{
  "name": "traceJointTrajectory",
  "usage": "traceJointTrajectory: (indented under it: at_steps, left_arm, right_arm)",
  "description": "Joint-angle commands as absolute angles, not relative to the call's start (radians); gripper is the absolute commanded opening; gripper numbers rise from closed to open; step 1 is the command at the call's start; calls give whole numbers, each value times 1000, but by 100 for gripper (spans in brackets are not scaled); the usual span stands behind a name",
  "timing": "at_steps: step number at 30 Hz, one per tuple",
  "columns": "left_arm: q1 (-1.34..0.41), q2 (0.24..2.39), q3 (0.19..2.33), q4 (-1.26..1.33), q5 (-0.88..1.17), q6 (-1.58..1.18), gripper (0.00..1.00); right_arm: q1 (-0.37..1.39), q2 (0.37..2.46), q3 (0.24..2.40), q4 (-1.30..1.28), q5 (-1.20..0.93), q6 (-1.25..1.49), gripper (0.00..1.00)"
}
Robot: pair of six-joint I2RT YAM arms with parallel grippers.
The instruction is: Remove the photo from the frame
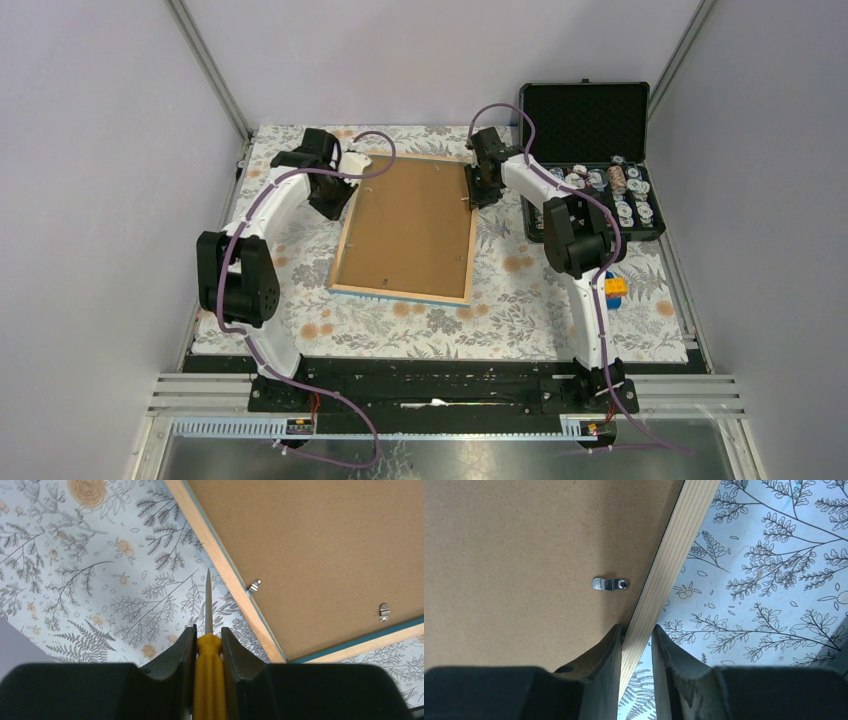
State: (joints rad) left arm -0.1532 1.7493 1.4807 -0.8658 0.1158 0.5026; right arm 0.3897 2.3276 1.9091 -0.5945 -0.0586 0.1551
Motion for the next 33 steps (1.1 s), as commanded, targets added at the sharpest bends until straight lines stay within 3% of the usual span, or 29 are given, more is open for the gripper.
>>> traceJointTrajectory:
  at_steps: [1, 23, 33]
  left_arm:
    - [-194, 1760, 1530, -840, 120, 548, 0]
    - [-251, 1699, 1425, -900, 64, 636, 0]
    - [-277, 1670, 1381, -932, 32, 670, 0]
  right_arm:
    - [393, 2352, 1930, -630, -71, 120, 22]
    - [394, 2362, 1916, -635, -48, 152, 0]
    - [394, 2370, 1908, -653, -50, 183, 0]
